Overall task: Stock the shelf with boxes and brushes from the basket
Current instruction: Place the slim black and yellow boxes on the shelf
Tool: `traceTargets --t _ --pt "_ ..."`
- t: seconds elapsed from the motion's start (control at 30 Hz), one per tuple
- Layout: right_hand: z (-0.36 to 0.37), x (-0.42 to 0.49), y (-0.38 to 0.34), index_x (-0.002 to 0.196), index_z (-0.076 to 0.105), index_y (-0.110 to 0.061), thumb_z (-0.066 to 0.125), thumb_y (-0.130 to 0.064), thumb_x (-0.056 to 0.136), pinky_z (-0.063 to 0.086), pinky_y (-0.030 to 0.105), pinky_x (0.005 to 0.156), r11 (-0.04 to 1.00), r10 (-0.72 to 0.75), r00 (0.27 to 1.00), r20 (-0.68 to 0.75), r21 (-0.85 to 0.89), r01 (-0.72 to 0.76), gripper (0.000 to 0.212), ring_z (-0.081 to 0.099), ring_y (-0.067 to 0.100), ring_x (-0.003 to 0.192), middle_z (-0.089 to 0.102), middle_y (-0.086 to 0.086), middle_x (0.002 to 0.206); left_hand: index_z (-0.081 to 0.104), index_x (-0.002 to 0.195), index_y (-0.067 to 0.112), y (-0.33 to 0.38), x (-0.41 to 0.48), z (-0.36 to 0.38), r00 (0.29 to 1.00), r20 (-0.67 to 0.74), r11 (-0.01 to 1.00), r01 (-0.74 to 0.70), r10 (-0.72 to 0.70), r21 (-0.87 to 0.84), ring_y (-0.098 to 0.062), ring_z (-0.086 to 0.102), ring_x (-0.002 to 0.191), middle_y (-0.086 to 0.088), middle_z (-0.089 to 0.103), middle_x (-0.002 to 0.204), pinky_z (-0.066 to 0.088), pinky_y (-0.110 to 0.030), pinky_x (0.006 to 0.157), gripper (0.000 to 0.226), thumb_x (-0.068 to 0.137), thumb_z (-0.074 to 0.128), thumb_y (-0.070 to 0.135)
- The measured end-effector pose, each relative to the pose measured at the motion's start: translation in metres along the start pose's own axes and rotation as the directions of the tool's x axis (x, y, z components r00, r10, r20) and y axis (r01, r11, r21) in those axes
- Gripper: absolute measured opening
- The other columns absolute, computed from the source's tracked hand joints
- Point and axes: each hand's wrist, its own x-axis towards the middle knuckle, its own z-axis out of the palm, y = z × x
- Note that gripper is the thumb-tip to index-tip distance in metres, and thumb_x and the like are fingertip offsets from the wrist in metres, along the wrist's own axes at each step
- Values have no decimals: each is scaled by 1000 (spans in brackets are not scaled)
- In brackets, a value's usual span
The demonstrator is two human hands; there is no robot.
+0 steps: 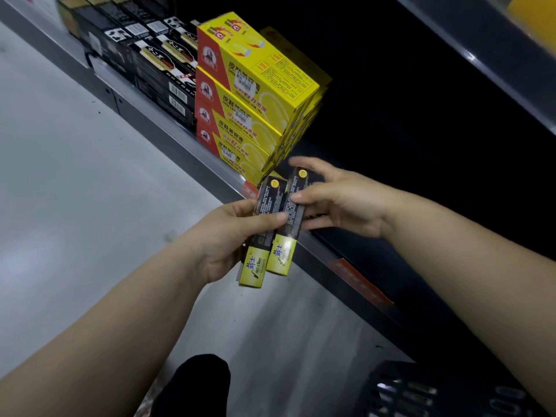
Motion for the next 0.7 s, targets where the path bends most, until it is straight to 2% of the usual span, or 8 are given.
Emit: traceTargets --t 0.1,0.2,0.27,0.33,0.4,0.5,0.63,0.7 --pt "-25 -3 2 106 59 -25 70 -18 74 58 27 67 1000 11 1000 -12 -29 -12 35 72 20 82 73 4 90 67 106 10 3 3 0 995 -97 999 -4 0 -36 -14 69 67 -5 75 83 57 -27 65 42 66 73 24" --pt "-51 -3 5 89 59 -21 72 -34 64 55 20 58 999 -7 973 -229 50 19 31 69 12 69 70 2 81 66 93 14 3 5 -6 971 -237 999 2 -13 -47 -13 62 64 4 68 59 53 -29 67 20 75 73 19" --pt "-64 4 10 80 55 -19 71 -35 72 52 18 53 998 -40 928 -370 37 58 25 63 10 68 64 2 80 63 95 14 1 6 -7 961 -276 999 18 -32 -51 -16 59 69 1 67 64 53 -30 65 24 74 74 14" --pt "-74 16 19 74 48 -19 70 -36 79 48 21 55 995 -83 873 -480 -96 41 28 57 12 68 60 3 78 59 104 13 0 7 -7 952 -304 999 24 -36 -43 -17 60 72 -5 65 82 55 -34 72 35 73 75 9" --pt "-78 30 30 77 48 -17 69 -39 80 49 28 64 973 -99 837 -538 -228 -32 30 55 16 72 59 7 83 54 112 14 0 8 -9 943 -331 1000 21 -28 -22 -18 62 74 -8 63 93 56 -36 73 46 72 76 10" --pt "-76 43 47 88 51 -16 65 -40 84 49 41 85 919 -72 848 -525 -364 -148 28 55 22 88 58 10 95 53 116 14 -2 11 -13 929 -371 998 23 0 57 -20 64 73 -10 66 100 54 -32 63 54 68 80 17" --pt "-59 51 62 105 54 -18 61 -36 88 41 28 81 811 -82 911 -405 -558 -175 26 52 18 93 56 6 104 58 104 21 -6 16 -16 914 -403 985 21 50 169 -23 65 85 -8 66 105 54 -39 80 42 69 81 25" --pt "-51 52 62 123 49 -17 65 -41 85 42 29 90 779 -59 937 -345 -603 -173 47 52 18 103 52 0 111 57 108 23 -6 18 -15 910 -408 981 11 70 194 -24 65 88 -6 66 105 53 -42 85 43 71 80 28"
